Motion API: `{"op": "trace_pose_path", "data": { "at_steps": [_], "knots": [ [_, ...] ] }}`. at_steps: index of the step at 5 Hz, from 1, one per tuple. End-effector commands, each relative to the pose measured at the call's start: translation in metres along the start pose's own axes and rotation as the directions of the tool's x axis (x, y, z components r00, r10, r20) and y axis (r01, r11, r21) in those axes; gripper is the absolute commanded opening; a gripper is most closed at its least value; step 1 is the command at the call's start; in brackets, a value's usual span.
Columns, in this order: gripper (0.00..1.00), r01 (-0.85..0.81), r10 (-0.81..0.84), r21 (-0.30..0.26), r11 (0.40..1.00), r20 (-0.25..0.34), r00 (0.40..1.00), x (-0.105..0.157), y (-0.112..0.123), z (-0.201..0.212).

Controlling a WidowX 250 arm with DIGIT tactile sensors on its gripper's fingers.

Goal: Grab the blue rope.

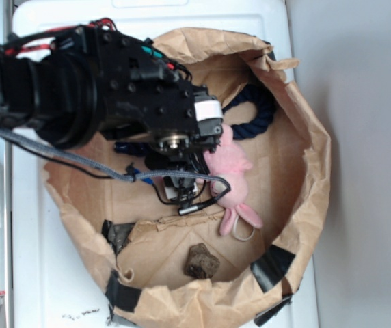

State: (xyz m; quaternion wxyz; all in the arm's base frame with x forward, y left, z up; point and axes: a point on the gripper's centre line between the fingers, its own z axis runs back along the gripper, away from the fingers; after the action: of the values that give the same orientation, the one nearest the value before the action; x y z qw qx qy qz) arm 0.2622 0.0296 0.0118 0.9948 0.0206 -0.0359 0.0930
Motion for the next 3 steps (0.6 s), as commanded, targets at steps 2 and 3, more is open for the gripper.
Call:
{"op": "trace_pose_path", "data": {
  "at_steps": [2,3],
  "knots": [
    [0.00,-0.010,0.010,0.014,1.000,0.031,0.999,0.0038,-0.0036,-0.0026],
    [0.00,-0.011,0.010,0.017,1.000,0.035,0.999,0.0057,-0.0034,-0.0026]
  ]
}}
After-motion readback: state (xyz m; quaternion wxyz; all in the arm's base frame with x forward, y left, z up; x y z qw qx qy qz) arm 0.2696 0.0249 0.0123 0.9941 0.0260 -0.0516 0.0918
